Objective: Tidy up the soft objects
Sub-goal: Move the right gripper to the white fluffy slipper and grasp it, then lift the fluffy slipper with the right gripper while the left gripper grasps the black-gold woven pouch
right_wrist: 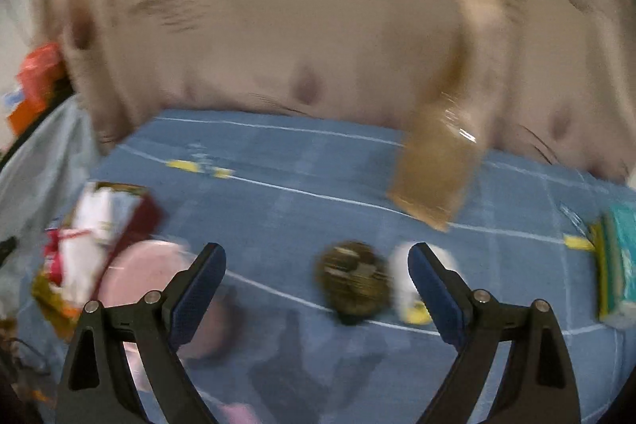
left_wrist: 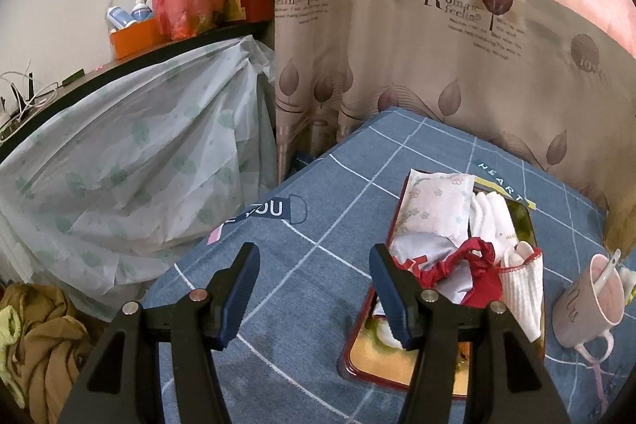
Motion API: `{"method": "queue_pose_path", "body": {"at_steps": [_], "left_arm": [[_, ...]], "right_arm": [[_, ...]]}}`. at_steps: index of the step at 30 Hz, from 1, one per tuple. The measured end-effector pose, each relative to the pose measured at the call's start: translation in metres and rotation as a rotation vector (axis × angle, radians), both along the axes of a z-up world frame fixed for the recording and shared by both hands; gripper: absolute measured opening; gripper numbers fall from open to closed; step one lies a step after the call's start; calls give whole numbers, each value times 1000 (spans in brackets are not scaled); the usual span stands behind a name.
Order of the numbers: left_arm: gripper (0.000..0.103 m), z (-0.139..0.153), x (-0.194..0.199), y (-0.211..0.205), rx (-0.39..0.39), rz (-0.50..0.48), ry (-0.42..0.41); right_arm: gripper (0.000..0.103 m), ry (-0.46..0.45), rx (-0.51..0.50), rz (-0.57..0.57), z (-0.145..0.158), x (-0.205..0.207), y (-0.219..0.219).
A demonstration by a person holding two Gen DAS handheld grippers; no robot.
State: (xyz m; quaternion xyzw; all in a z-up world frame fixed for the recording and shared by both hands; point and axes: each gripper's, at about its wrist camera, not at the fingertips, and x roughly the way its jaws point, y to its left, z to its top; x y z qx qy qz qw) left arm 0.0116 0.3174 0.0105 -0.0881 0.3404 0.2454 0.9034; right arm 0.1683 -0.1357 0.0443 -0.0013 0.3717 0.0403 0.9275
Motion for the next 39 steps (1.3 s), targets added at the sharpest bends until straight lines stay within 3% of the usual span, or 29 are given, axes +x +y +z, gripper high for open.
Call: {"method": "queue_pose_path", "body": {"at_steps": [6, 15, 17, 22, 27, 34, 39], "left_arm": [[59, -3, 3, -7, 26, -27, 15], [59, -5, 7, -24, 76, -76, 24], [59, -4, 7, -30, 96, -88, 24], [59, 6, 6, -52, 138, -139, 5], [59, 15, 11, -93, 114, -261, -1], [59, 18, 24, -176, 75, -479, -12], [59, 10, 38, -232, 2, -617, 15]], "right_arm": [[92, 70, 5, -106, -39, 7, -52], [91, 77, 8, -128, -65, 23, -65], [88, 73, 17, -136, -69, 29, -68], [70, 90, 31, -129, -80, 42, -74], [50, 96, 37, -104, -83, 43, -75], [48, 94, 22, -121, -83, 17, -91], [48, 95, 10, -150, -82, -14, -116]]}}
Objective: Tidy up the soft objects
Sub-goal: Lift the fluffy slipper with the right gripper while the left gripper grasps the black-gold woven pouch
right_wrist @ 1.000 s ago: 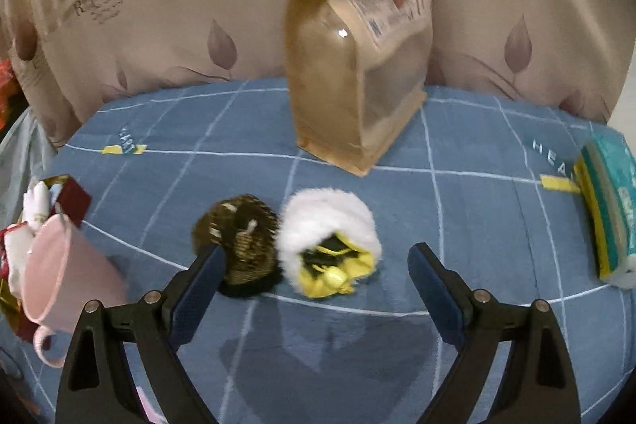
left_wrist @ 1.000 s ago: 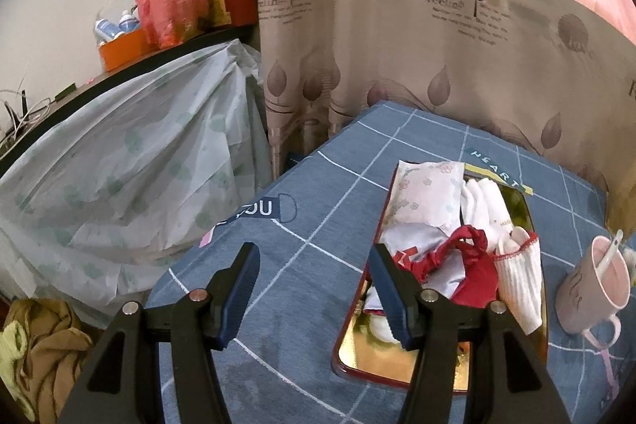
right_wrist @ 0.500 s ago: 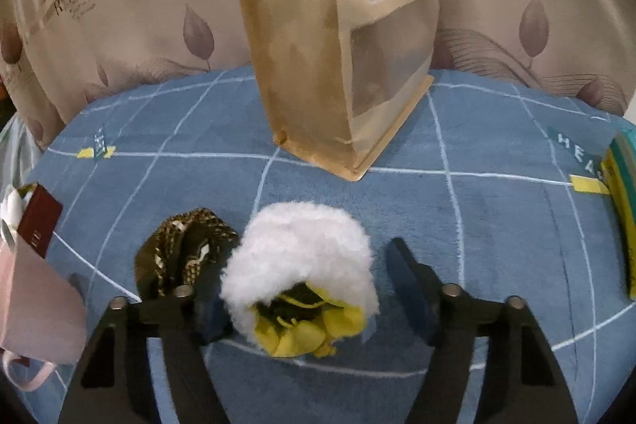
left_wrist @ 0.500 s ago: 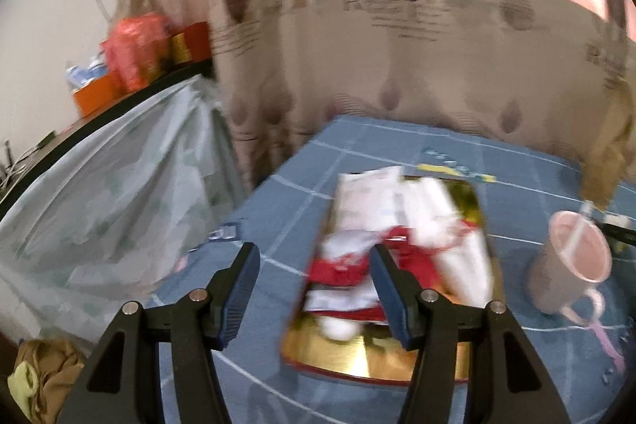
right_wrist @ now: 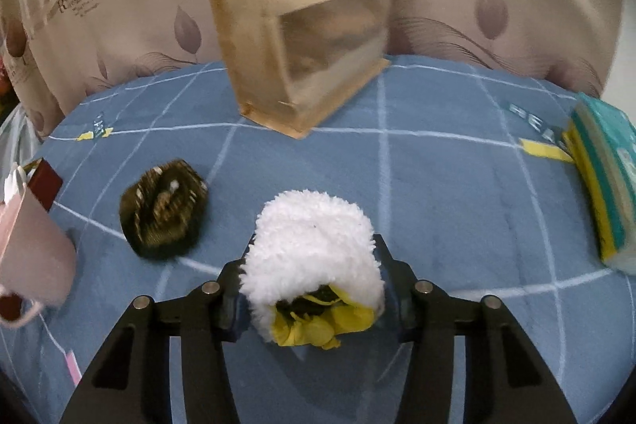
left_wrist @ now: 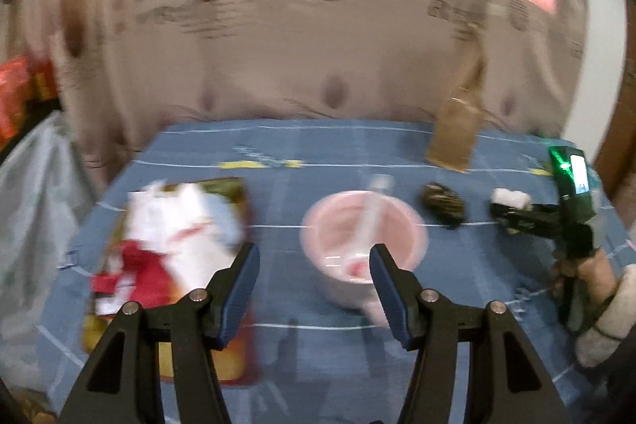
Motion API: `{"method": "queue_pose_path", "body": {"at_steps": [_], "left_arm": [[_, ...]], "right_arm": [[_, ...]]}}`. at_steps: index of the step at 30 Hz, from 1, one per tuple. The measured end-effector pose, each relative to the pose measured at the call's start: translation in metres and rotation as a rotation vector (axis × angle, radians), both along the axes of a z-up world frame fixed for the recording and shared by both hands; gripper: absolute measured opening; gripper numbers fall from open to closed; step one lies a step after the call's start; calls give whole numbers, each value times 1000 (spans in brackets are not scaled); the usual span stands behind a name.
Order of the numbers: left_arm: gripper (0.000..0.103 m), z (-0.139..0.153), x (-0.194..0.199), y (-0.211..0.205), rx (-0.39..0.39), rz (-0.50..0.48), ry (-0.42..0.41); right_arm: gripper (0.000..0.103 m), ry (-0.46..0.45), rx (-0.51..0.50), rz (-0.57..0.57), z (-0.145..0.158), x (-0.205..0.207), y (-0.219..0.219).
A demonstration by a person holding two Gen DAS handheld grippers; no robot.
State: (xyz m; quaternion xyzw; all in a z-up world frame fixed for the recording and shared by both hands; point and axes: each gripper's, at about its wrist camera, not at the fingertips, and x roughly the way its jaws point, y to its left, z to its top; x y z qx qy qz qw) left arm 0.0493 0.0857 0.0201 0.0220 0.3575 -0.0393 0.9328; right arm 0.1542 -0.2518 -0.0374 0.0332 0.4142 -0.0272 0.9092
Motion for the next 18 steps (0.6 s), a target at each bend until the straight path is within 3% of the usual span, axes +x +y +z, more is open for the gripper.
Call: {"method": "queue_pose_path", "body": {"at_steps": [10, 14, 18], "left_arm": [[59, -6, 34, -100, -54, -157, 65], [59, -12, 65, -127, -92, -184, 113], [59, -27, 99, -151, -81, -208, 180]], "right_arm": [[46, 2, -3, -72, 1, -50, -55], [46, -11, 55, -88, 1, -54, -65], [48, -10, 56, -81, 0, -52, -64]]}}
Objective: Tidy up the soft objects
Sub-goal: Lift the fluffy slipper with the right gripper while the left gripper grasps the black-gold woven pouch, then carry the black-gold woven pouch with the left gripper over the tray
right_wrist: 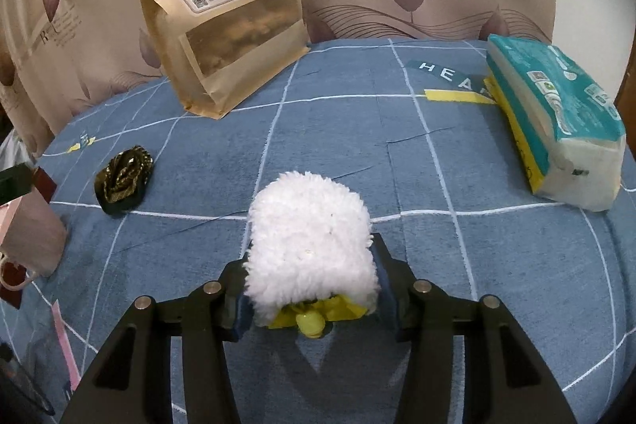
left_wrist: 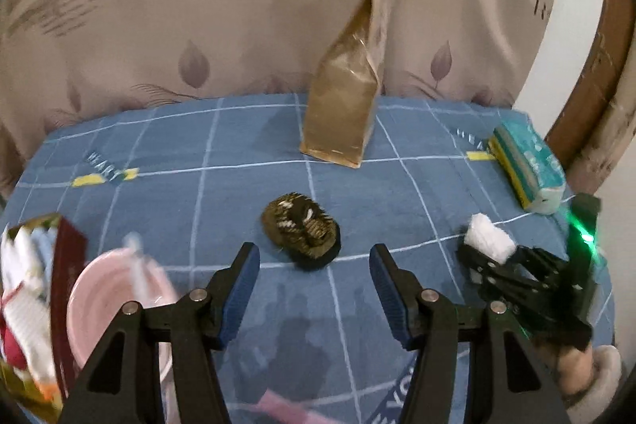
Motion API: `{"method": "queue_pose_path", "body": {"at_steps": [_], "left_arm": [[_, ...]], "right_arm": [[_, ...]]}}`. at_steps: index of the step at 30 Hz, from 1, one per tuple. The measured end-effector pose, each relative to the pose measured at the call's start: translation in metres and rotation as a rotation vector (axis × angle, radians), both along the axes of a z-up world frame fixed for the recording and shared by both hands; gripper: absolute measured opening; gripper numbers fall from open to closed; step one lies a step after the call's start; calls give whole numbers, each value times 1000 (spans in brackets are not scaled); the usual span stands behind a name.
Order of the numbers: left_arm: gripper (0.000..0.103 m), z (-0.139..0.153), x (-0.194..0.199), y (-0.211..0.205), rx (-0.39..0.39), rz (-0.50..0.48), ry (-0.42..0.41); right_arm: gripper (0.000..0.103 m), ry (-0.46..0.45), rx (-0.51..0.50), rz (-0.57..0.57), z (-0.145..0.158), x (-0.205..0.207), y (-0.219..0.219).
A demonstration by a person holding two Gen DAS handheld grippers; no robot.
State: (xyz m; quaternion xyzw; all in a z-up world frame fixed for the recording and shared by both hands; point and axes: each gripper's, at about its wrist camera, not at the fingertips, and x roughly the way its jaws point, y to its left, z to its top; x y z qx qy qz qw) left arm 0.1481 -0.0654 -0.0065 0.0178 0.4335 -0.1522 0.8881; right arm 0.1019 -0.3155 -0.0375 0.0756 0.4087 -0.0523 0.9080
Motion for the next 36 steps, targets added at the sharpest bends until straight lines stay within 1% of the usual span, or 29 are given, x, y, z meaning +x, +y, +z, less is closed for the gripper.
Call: {"method": "queue_pose_path", "body": {"at_steps": [4, 6, 9, 11, 16, 23, 25, 27, 28, 29, 32, 36], "left_arm": [[59, -19, 27, -21, 88, -49, 30], [59, -29, 36, -28, 129, -55, 46], [59, -42, 48, -32, 158, -52, 64], [59, -49, 56, -34, 163, -52, 80], [59, -66, 72, -37, 189, -18, 108], [60, -85, 85, -37, 177, 18, 164], [60, -87, 85, -36, 164, 21, 159], [59, -88, 84, -35, 142, 15, 173], [50, -88, 84, -34, 135, 16, 174], [44, -88, 83, -34, 128, 15, 176], [40, -86, 79, -32, 123, 3, 170], [38, -83, 73, -30, 111, 7, 166]], "right_arm": [[48, -12, 39, 1, 0, -3, -6], [48, -16, 54, 2, 0, -4, -8], [48, -19, 64, 2, 0, -4, -9], [48, -20, 69, 3, 0, -5, -9], [49, -24, 82, 4, 0, -7, -11], [51, -22, 79, 8, 0, -8, -9], [51, -23, 80, 8, 0, -8, -9], [51, -23, 79, 8, 0, -8, -9], [51, -23, 80, 7, 0, -9, -9], [51, -23, 80, 7, 0, -9, -8], [51, -23, 80, 7, 0, -9, -9], [51, -23, 80, 6, 0, -9, -9]]}}
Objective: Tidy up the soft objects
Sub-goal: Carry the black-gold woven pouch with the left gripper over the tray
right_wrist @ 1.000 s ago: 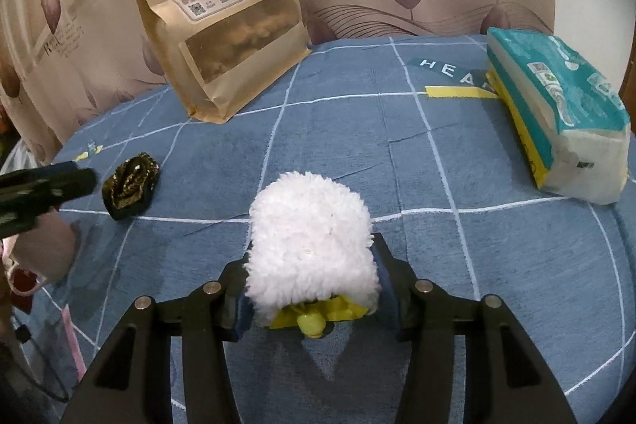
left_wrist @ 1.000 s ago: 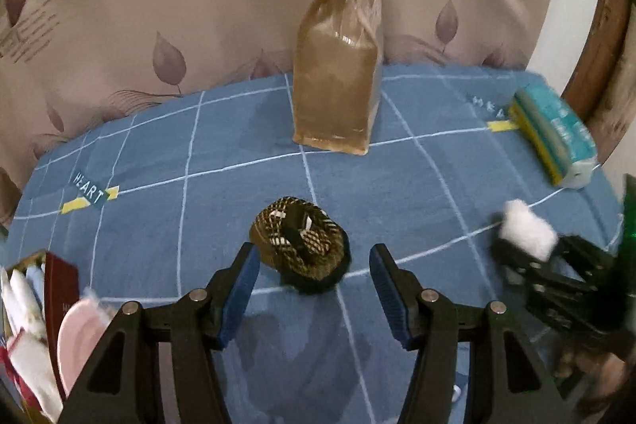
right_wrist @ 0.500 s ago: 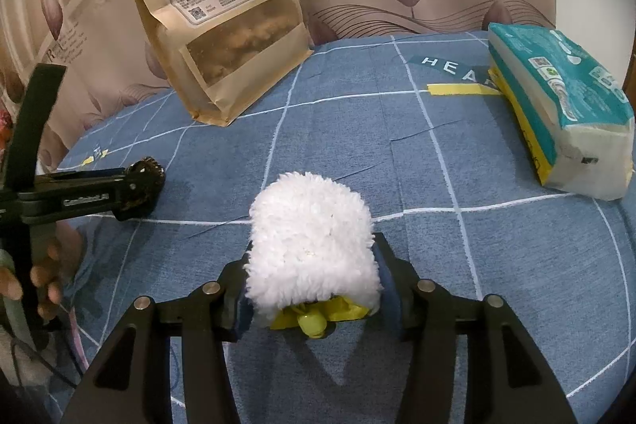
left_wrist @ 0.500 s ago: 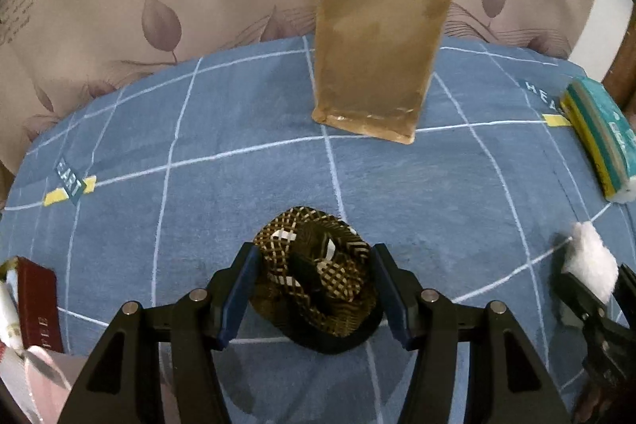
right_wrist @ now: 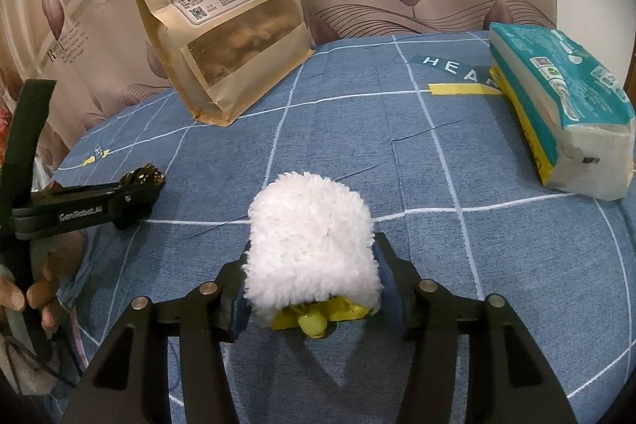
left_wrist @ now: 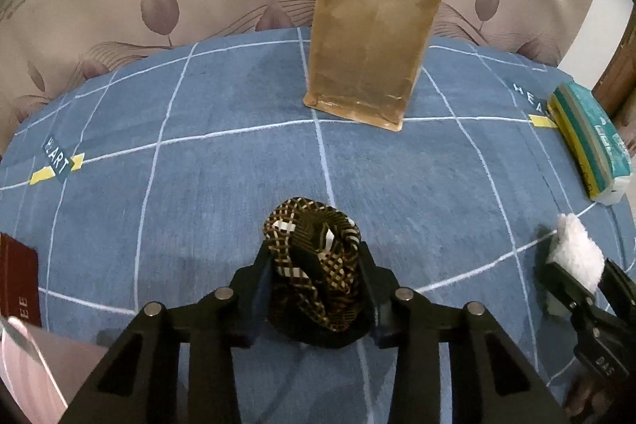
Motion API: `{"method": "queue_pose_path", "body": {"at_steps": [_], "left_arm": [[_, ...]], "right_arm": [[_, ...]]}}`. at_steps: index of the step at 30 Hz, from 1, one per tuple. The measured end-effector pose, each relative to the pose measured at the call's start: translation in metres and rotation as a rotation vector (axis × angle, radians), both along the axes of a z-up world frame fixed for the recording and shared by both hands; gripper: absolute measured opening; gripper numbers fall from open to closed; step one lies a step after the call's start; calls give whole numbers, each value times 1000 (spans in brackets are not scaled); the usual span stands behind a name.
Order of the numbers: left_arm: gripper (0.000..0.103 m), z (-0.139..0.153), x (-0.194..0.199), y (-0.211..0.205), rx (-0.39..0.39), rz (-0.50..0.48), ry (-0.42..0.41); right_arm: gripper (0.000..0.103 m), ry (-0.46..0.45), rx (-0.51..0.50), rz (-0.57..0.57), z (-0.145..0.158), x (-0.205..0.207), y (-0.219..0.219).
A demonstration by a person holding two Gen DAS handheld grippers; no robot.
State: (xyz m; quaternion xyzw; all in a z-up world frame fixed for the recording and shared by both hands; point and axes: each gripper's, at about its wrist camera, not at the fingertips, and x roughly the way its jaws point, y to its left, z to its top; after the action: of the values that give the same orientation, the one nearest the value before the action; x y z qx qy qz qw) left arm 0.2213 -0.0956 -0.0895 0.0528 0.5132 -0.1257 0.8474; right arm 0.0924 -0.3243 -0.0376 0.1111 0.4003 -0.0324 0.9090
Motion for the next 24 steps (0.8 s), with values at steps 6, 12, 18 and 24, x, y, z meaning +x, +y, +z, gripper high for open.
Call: {"method": "queue_pose_path", "body": {"at_steps": [6, 12, 18, 24], "left_arm": [[36, 8, -14, 4, -37, 15, 5], [36, 24, -34, 3, -39, -8, -23], [36, 39, -52, 6, -67, -23, -22], [36, 56, -74, 11, -74, -51, -50]], "right_arm": [[52, 0, 1, 0, 0, 0, 0], [52, 0, 0, -1, 0, 0, 0], [52, 0, 1, -1, 0, -1, 0], [52, 2, -5, 0, 0, 0, 1]]}}
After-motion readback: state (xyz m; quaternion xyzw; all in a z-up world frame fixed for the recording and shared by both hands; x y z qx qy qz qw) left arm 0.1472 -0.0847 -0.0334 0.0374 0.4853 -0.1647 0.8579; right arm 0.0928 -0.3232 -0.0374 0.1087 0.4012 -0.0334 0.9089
